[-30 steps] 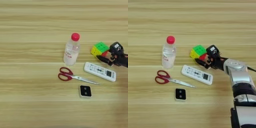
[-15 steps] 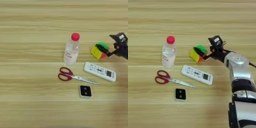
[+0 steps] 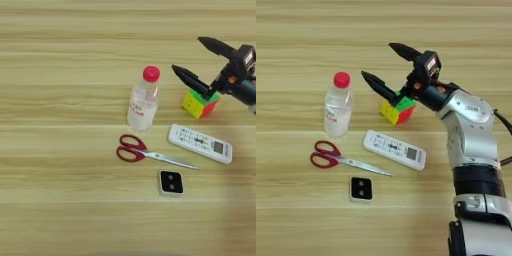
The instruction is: Move the objects on the table
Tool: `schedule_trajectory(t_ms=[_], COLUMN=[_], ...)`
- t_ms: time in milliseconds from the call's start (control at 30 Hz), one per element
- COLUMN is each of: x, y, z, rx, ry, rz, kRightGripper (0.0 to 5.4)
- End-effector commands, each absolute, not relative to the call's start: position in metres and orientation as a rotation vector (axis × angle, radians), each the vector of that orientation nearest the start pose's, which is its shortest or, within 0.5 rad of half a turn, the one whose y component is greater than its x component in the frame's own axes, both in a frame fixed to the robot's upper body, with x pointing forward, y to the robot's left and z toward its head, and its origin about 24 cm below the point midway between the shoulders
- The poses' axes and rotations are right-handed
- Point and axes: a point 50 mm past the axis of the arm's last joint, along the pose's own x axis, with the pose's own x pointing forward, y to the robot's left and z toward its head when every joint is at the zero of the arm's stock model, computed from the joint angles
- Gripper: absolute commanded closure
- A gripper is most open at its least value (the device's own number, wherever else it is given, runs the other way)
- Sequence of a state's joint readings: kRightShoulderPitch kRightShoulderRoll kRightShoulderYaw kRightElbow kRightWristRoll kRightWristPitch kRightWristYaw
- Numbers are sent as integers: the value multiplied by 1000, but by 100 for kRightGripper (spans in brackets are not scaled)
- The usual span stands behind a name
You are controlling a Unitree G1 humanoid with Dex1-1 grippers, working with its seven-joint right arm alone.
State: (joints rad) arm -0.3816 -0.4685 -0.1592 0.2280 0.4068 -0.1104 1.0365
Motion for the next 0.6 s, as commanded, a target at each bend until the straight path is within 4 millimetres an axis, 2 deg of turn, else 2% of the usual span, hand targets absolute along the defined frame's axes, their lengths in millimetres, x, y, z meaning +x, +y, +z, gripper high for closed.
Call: schedule_trajectory(t_ms=[33, 267, 600], x=[286, 282, 304], y=[-205, -192, -172], z=[171, 167, 148], rx=[-219, -216, -211], ry=[-406, -383, -327], rz=[985, 1032, 904], kRightGripper=[4, 4, 4])
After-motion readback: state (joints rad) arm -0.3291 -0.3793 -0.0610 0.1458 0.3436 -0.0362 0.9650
